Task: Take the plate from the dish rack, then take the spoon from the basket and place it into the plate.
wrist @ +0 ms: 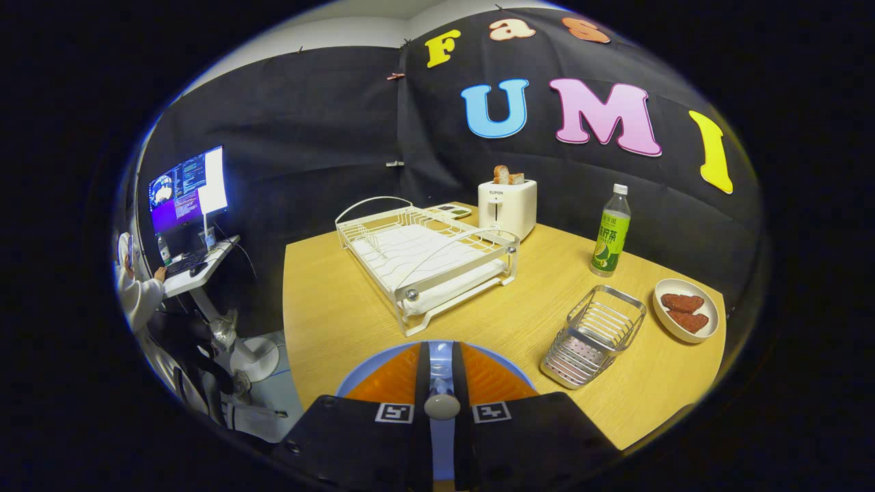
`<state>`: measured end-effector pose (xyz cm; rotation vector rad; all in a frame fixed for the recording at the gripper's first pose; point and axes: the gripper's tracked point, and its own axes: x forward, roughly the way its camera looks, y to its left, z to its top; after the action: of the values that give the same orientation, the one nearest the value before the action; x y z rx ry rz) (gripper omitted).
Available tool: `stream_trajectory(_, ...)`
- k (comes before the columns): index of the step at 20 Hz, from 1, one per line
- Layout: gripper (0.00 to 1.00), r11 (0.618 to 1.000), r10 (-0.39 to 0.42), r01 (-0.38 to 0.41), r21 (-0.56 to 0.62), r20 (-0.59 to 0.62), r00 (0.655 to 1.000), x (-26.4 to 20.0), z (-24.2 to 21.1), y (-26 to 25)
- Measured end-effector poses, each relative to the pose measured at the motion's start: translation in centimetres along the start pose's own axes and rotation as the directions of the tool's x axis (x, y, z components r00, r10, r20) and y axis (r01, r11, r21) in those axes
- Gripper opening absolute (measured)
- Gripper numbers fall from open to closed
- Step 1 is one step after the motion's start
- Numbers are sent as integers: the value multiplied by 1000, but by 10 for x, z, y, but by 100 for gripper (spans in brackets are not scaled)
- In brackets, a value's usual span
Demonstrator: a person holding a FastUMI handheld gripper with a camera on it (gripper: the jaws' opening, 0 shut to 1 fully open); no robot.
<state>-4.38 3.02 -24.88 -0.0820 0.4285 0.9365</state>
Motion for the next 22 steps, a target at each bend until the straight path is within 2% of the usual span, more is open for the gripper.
stream_trajectory(6,18,1000,4,-2,24,-73,997,-5,-25,-8)
stream_trajectory(11,19,999,-11,15,49,-83,997,-6,-25,-14)
stream_trajectory(13,23,998,-28,33,57,-87,996,-9,-23,-19)
stream_trajectory(17,95,994,-75,78,72,-45,996,-22,5,-26)
stream_trajectory(18,100,993,-104,105,63,-23,994,-29,19,-31)
stream_trajectory(22,100,970,-238,234,59,71,969,-56,74,-48)
